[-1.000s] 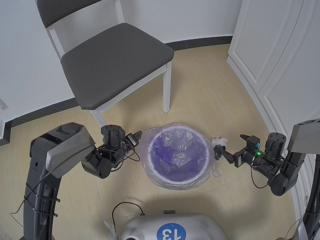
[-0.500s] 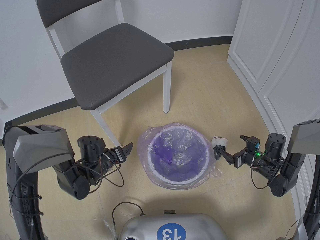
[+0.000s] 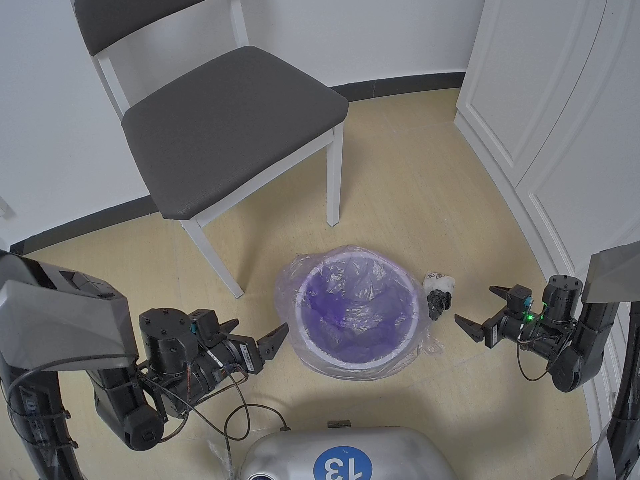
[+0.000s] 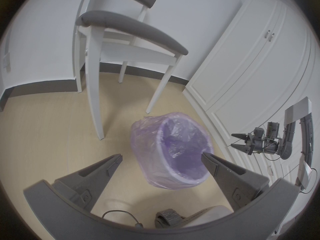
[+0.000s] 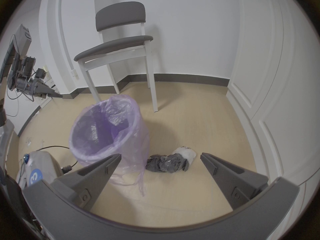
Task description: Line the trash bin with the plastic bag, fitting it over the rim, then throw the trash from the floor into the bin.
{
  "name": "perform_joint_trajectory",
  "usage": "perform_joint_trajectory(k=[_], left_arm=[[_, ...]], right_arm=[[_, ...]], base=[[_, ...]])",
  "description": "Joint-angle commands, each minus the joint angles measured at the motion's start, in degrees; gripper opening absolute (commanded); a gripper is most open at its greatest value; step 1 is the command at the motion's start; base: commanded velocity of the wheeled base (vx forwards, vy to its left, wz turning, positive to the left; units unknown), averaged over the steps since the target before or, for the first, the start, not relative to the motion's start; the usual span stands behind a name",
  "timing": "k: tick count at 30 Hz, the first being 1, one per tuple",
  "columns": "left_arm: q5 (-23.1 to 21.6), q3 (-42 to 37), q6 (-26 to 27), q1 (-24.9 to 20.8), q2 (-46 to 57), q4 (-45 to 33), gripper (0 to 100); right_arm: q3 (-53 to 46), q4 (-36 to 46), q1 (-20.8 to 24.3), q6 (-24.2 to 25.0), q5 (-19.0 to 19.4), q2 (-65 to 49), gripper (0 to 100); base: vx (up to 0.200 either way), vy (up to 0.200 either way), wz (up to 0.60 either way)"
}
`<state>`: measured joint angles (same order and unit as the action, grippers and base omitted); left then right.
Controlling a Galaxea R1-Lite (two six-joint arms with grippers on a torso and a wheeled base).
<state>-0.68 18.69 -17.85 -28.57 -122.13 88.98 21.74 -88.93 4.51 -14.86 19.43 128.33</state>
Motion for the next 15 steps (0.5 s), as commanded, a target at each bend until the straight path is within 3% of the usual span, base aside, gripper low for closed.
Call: perform_joint_trajectory(k=[1, 3, 7, 11, 15], left_arm=[[-0.46, 0.65, 0.09, -0.60, 3.39, 1.02, 100], [-0.46, 2.05, -0.17, -0.43, 3.82, 1.02, 100], [-0.02, 3.64, 0.53, 0.71, 3.56, 1.02, 100], [0.86, 2.32, 7.56, 2.30, 3.91, 1.02, 100], [4.90, -2.96, 11.17, 1.50, 4.35, 1.02, 100]], right_arm=[[0.50, -1.07, -0.29, 0.53, 0.08, -2.38, 100], [2.43, -1.07, -0.29, 0.27, -1.41, -2.56, 100], [5.51, -0.98, -0.29, 0.53, -8.80, -3.26, 100], [9.82, -0.63, -1.96, 0.27, -16.27, -2.91, 100], [14.39, 1.92, -3.37, 0.09, -21.54, -3.97, 100]], base=[[0.000, 0.000, 0.00], [0.000, 0.000, 0.00], [0.000, 0.000, 0.00], [0.000, 0.000, 0.00], [0.000, 0.000, 0.00]])
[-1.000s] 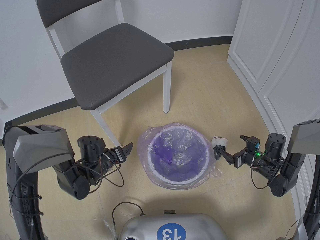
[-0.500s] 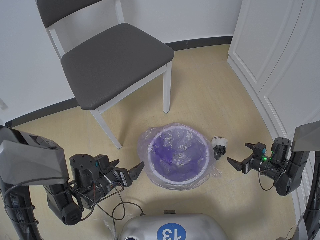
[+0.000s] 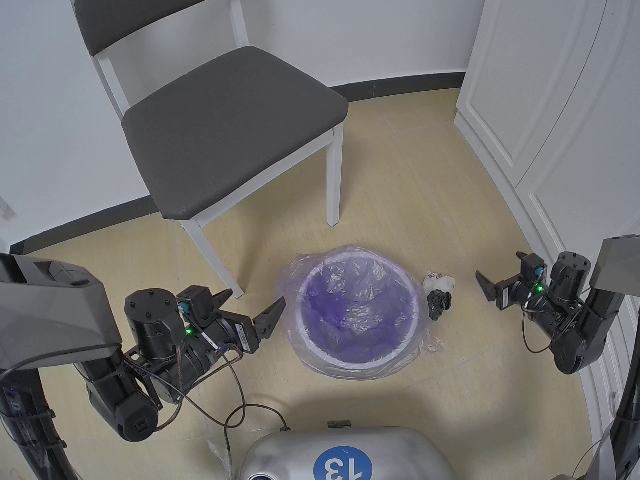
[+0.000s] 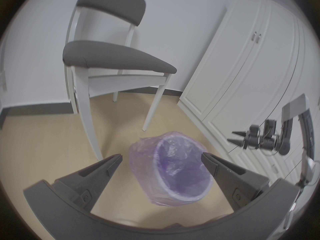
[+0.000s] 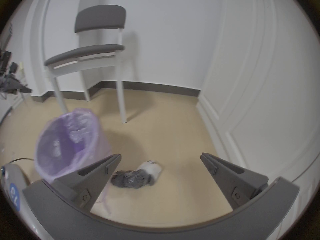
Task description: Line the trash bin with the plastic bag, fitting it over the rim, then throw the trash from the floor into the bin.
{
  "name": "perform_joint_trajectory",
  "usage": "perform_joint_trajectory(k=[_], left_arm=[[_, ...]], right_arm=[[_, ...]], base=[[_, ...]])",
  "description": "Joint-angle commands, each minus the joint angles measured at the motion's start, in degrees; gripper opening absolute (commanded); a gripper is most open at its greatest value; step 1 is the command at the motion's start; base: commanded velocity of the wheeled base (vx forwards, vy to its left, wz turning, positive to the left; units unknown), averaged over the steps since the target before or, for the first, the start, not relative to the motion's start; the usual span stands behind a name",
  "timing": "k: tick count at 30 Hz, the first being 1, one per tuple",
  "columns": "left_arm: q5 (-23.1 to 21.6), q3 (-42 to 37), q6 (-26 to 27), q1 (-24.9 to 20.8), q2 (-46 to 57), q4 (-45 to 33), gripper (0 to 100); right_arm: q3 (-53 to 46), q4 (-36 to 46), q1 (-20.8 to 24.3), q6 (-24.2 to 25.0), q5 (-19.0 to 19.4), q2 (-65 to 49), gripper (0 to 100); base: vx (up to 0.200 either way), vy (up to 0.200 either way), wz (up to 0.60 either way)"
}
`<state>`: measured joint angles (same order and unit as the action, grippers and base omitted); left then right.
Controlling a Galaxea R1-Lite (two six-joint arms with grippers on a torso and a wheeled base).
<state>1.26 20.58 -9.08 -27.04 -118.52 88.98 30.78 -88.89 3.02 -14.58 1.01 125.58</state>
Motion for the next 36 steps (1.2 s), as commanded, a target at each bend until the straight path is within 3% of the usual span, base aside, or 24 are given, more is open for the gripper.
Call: perform_joint_trajectory(k=[1, 5, 7, 11, 12, 13, 14, 16, 18, 20, 29, 36], left_arm=[[3.49, -5.64, 2.58, -0.56, 0.66, 1.02, 100], [6.04, -6.25, 2.31, -2.32, 2.33, 1.02, 100], [5.95, -5.64, 2.58, -2.40, 4.08, 1.02, 100], [5.60, -3.97, 1.96, -3.99, 6.19, 1.02, 100], [5.60, -3.97, 1.96, -3.99, 6.19, 1.02, 100], [5.78, -4.41, 1.35, -4.87, 5.40, 1.02, 100], [5.95, -4.41, 1.17, -5.31, 4.43, 1.02, 100], [6.22, -4.32, 1.17, -5.66, 2.85, 1.02, 100], [6.39, -4.23, 1.17, -5.66, 2.06, 1.02, 100], [6.57, -4.32, 1.08, -5.66, 1.89, 1.02, 100], [6.65, -5.28, 1.17, -5.66, 4.08, 1.02, 100], [6.65, -4.85, 1.08, -6.27, 4.96, 1.02, 100]], right_arm=[[5.87, 2.15, -2.14, -0.01, -3.38, -1.56, 100], [4.11, 4.52, -3.81, 0.17, -3.30, -3.93, 100], [3.41, 10.23, -3.55, 0.43, -2.24, -7.19, 100], [16.59, 41.17, -0.30, 0.96, 0.04, -12.55, 100], [16.59, 41.17, -0.30, 0.96, 0.04, -12.55, 100], [29.69, 65.25, -0.12, 3.77, 0.75, -12.99, 100], [36.10, 74.92, 0.23, 8.34, 0.92, -12.55, 100], [44.37, 84.06, 1.55, 18.89, 2.06, -8.77, 100], [48.76, 84.68, 3.30, 28.12, 2.24, -4.73, 100], [50.17, 83.88, 3.57, 32.69, 2.06, -1.12, 100], [47.00, 71.67, 3.13, 37.34, 3.65, 8.99, 100], [49.55, 66.31, 1.46, 43.32, 10.68, 16.81, 100]], base=[[0.000, 0.000, 0.00], [0.000, 0.000, 0.00], [0.000, 0.000, 0.00], [0.000, 0.000, 0.00], [0.000, 0.000, 0.00], [0.000, 0.000, 0.00], [0.000, 0.000, 0.00], [0.000, 0.000, 0.00], [0.000, 0.000, 0.00], [0.000, 0.000, 0.00], [0.000, 0.000, 0.00], [0.000, 0.000, 0.00]])
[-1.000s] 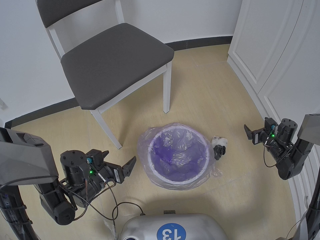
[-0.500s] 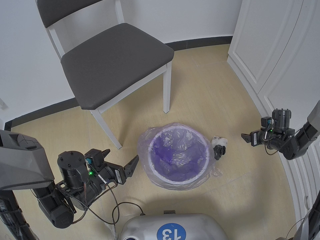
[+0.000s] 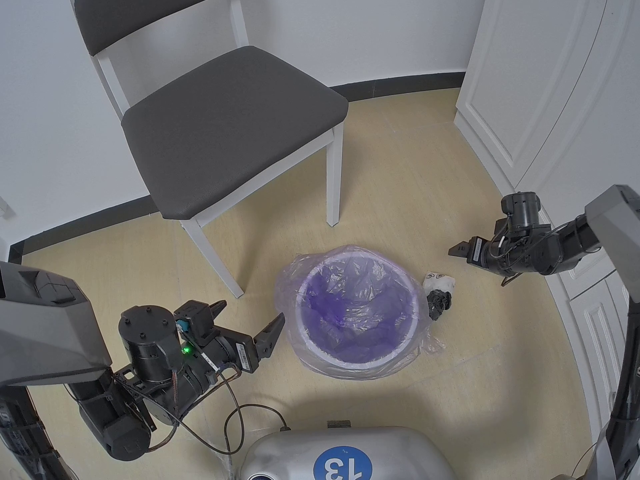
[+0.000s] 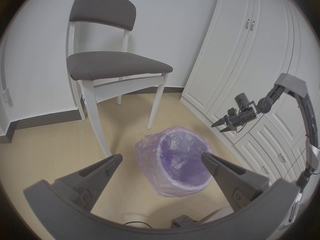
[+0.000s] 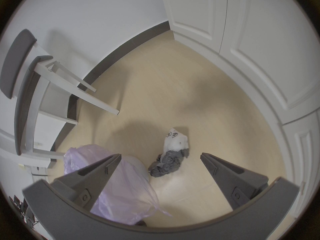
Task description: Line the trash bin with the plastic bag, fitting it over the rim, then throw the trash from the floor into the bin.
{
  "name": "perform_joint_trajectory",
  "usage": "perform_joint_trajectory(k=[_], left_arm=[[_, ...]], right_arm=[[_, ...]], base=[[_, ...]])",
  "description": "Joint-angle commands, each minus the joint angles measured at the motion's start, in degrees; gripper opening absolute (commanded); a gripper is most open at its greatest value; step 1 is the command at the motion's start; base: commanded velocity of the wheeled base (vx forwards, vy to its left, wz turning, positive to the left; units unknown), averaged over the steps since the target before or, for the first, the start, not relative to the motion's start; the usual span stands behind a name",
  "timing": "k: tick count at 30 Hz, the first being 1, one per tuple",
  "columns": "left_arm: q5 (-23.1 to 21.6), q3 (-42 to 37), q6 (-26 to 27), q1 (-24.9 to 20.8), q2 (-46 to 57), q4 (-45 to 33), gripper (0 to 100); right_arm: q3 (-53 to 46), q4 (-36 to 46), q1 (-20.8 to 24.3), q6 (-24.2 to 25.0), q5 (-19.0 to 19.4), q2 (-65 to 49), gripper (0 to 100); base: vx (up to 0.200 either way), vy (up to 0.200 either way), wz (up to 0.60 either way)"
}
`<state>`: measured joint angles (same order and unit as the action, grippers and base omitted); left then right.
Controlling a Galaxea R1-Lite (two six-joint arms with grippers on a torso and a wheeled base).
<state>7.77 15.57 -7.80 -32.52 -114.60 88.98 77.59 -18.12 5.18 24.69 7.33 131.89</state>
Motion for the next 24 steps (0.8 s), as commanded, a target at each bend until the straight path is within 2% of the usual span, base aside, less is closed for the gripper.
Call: perform_joint_trajectory(k=[1, 24], left_arm=[[0.14, 0.17, -0.20, -0.79, 1.05, 1.02, 100], [0.14, 0.34, -0.81, -1.14, -1.76, 1.02, 100]], right_arm=[[2.74, -4.56, -0.96, 4.14, 4.63, 10.84, 100], [4.94, -4.56, -1.23, 0.63, 3.92, 17.17, 100]], base=[[0.000, 0.000, 0.00], [0.000, 0.000, 0.00]])
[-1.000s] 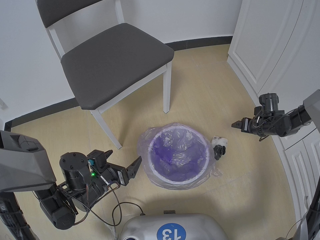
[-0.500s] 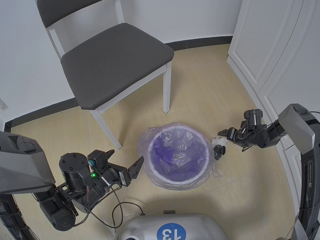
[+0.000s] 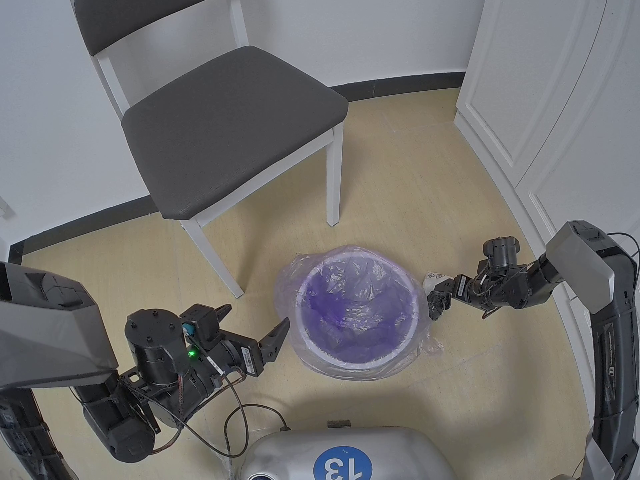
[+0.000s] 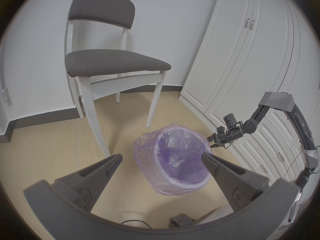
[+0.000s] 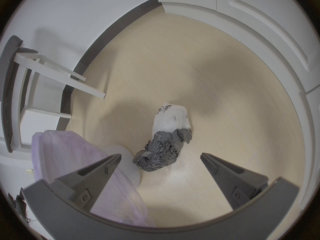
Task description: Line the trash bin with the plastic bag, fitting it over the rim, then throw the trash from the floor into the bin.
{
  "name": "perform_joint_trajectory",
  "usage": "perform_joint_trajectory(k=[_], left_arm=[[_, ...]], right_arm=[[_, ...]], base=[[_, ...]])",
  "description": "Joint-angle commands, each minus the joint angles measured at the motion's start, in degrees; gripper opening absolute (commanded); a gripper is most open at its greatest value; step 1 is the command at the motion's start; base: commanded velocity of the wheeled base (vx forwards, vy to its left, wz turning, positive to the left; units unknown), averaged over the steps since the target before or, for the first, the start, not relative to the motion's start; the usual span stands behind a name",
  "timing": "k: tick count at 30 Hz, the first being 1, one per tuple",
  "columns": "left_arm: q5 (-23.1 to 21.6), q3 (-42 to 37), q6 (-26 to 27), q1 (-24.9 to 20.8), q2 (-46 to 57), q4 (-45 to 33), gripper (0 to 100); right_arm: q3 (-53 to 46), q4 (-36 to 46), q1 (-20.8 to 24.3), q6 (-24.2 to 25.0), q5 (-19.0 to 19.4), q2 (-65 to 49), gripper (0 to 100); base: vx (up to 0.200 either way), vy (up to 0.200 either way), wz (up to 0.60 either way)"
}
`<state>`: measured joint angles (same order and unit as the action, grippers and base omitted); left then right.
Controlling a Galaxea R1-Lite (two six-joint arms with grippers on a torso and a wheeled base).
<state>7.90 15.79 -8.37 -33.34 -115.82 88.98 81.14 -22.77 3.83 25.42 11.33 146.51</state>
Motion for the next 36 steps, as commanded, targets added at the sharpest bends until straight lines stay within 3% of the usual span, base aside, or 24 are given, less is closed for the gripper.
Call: perform_joint_trajectory(k=[1, 9, 29, 36], left_arm=[[0.01, 0.12, -0.24, -0.32, -0.63, 1.02, 100], [0.01, -0.05, -0.33, -0.76, -0.90, 1.02, 100], [0.10, 0.03, -0.68, -1.11, -2.13, 1.02, 100], [0.63, 0.12, -0.68, -1.55, -2.13, 1.02, 100]], right_arm=[[2.00, 0.18, 0.22, -0.19, -0.16, 3.26, 100], [9.30, 0.18, 1.62, -0.10, -6.67, 9.06, 100], [15.01, 0.80, 1.89, 0.16, -9.13, 13.37, 100], [16.86, 5.37, 1.89, 0.33, -9.22, 13.63, 100]], base=[[0.000, 0.000, 0.00], [0.000, 0.000, 0.00], [0.000, 0.000, 0.00], [0.000, 0.000, 0.00]])
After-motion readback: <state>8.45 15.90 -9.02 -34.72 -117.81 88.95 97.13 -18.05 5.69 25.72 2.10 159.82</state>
